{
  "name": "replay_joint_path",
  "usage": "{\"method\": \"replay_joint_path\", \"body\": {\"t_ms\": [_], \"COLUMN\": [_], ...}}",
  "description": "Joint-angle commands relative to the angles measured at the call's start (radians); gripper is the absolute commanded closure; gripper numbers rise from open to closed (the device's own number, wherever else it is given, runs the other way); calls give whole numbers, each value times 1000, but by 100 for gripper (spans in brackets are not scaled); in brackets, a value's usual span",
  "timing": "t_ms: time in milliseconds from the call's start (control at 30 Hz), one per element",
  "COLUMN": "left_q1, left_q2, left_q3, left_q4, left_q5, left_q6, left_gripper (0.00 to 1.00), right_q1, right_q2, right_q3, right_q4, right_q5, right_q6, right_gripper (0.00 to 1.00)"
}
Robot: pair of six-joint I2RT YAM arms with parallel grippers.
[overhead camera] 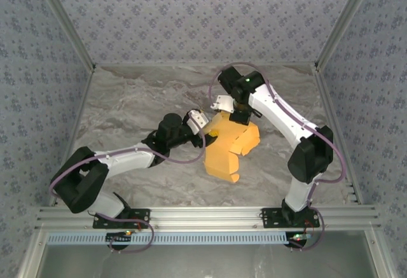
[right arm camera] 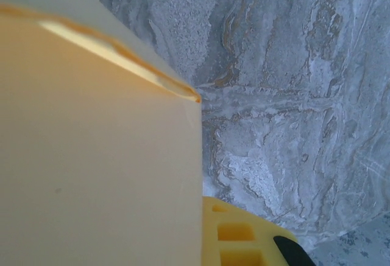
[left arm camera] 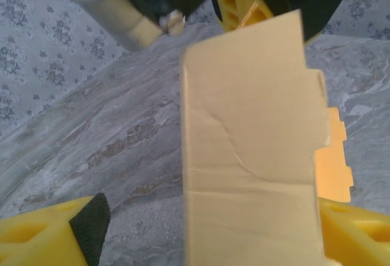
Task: Fold the paper box
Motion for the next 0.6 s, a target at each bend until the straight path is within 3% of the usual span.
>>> {"method": "replay_joint_path", "body": {"t_ms": [0,267,567], "left_q1": [-2,-6,-12], "left_q2": [-49,71,38], "left_q3": [-1,46,66], "left_q4": [34,75,16], "left_q5": [49,13,-16], "left_q6": [6,-19,-5], "left_gripper": [15,32,50], "right_q1": [-8,12,6], "right_q2": [12,22,26], "right_q3": [-7,-1,-23], "right_q4": [-29,-43,-46], "right_q5": [39,49,57], "right_q6": [23,47,66], "right_gripper": [97,95,96]}}
